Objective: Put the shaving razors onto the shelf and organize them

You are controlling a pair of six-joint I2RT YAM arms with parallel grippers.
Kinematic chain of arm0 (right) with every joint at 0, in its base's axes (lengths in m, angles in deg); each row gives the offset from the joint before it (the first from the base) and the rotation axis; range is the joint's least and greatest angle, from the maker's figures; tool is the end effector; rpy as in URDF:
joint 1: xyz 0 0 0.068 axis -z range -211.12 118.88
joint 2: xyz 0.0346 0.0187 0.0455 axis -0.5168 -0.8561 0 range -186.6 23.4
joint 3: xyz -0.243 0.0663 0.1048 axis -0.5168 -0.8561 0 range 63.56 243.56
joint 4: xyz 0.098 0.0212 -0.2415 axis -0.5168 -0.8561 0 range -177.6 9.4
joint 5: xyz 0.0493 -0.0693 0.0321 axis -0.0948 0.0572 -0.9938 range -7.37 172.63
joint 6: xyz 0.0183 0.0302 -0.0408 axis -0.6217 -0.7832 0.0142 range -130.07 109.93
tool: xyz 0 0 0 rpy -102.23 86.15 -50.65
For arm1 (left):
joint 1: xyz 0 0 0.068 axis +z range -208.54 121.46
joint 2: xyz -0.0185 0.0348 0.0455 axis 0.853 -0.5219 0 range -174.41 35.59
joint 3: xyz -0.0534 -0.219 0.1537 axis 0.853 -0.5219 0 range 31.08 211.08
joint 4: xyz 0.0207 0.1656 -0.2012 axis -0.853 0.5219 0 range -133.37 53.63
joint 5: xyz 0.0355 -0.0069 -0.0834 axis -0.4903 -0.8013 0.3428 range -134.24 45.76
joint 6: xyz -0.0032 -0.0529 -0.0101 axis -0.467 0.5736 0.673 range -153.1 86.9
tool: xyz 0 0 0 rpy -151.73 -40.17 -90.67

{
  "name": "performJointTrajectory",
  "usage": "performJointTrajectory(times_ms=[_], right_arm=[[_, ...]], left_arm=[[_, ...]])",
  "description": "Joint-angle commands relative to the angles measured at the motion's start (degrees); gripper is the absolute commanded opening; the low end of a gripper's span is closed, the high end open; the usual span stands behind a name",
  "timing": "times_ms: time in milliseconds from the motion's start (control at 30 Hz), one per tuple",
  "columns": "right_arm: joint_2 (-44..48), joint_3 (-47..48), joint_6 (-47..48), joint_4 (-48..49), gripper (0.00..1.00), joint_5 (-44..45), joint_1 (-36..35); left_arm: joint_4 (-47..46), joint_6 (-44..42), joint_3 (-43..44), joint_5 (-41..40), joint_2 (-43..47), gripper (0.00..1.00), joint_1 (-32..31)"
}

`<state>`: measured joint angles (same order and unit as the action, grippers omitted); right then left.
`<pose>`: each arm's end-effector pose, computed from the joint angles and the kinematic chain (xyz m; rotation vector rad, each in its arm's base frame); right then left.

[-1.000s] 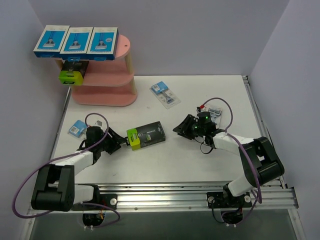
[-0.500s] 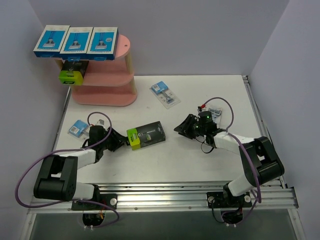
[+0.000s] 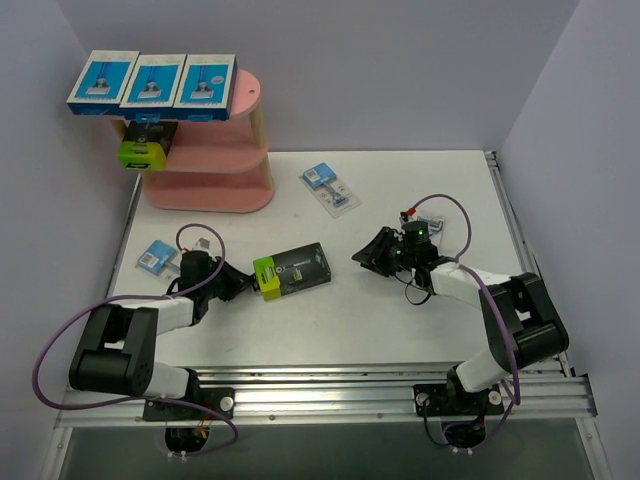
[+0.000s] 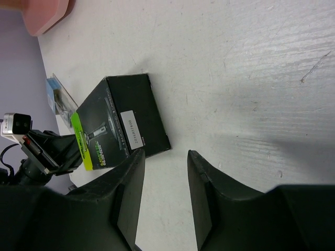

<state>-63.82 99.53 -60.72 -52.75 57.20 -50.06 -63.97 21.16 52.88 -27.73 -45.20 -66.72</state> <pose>0.2832 0.1134 0.1815 0.2779 2.1327 1.1917 0.2363 -0.0441 0.1278 -0.7723 2.2399 -0.8855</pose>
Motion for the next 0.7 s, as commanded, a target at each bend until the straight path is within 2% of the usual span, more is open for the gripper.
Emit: performJointTrajectory(times_ms=[0,233,367,533,667], right_arm=[[-0.41,-0.02,1.26,0.53,0.34,-1.38,0.66],[-0.06,-0.72,1.35,0.71,0.34,-1.55,1.10],[0.21,-1.25,1.00,1.23,0.34,-1.73,1.10],[1.35,-1.69,0.56,1.32,0.33,-1.82,1.10],[2.58,-2.04,0.38,1.23,0.34,-1.81,1.10]], left_arm=[[-1.81,-0.03,0.08,-0.87,-1.29,0.18,-0.25],[-1.64,-0.47,-0.09,0.10,-0.51,0.08,-0.34],[0.38,-0.91,-0.44,0.01,2.83,0.02,-0.25],[7.14,-1.53,0.34,-1.30,11.96,0.02,-0.25],[15.13,-4.23,4.28,-2.10,20.04,0.02,-0.51]])
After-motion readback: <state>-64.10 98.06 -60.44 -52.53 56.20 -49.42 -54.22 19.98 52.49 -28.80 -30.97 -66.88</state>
